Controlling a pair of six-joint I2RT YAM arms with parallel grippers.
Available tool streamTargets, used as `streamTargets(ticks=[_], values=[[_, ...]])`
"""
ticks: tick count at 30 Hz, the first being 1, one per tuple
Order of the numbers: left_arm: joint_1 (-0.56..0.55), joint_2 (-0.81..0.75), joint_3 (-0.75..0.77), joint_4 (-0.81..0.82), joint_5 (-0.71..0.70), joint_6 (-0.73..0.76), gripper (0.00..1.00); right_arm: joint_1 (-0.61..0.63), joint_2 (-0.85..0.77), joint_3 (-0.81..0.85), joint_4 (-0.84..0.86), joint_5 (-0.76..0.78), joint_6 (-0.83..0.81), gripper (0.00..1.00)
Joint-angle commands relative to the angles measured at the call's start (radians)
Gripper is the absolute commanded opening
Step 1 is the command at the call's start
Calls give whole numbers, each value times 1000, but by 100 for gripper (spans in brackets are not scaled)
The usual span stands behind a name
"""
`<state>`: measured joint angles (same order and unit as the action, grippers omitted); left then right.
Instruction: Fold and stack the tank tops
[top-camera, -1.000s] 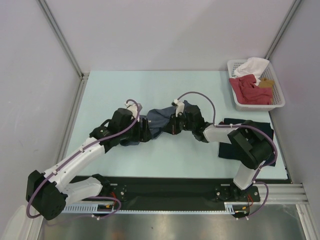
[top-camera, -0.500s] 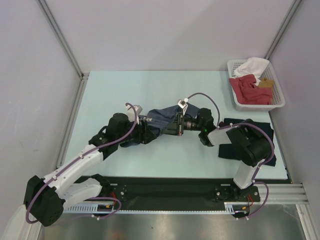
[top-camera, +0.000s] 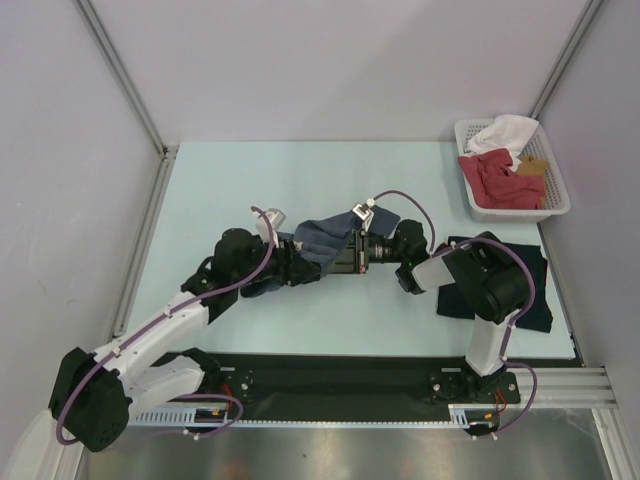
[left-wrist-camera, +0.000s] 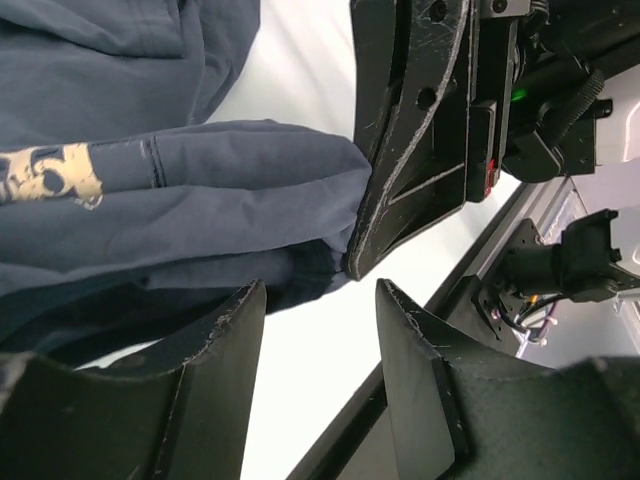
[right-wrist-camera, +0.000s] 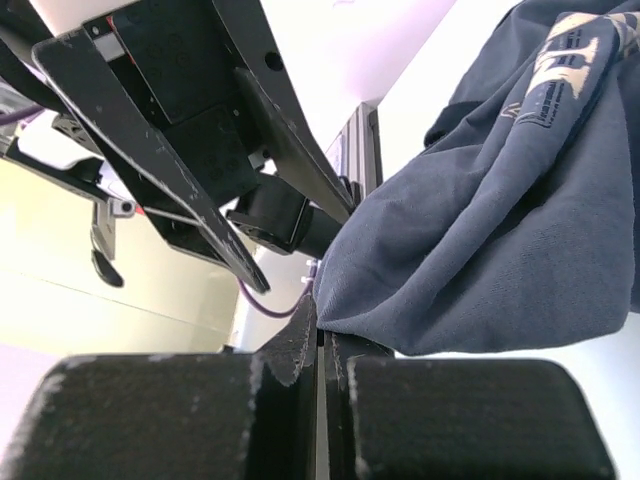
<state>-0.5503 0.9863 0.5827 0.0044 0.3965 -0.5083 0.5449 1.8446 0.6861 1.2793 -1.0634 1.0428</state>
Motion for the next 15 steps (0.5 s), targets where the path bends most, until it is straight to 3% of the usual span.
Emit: streamTargets(ticks=[1, 15], values=[[7, 32, 3, 89, 64, -13, 53, -5, 5, 9, 252, -29, 46, 0], [7, 129, -23, 242, 133, -98, 45, -5, 1, 6, 264, -33, 51, 0]])
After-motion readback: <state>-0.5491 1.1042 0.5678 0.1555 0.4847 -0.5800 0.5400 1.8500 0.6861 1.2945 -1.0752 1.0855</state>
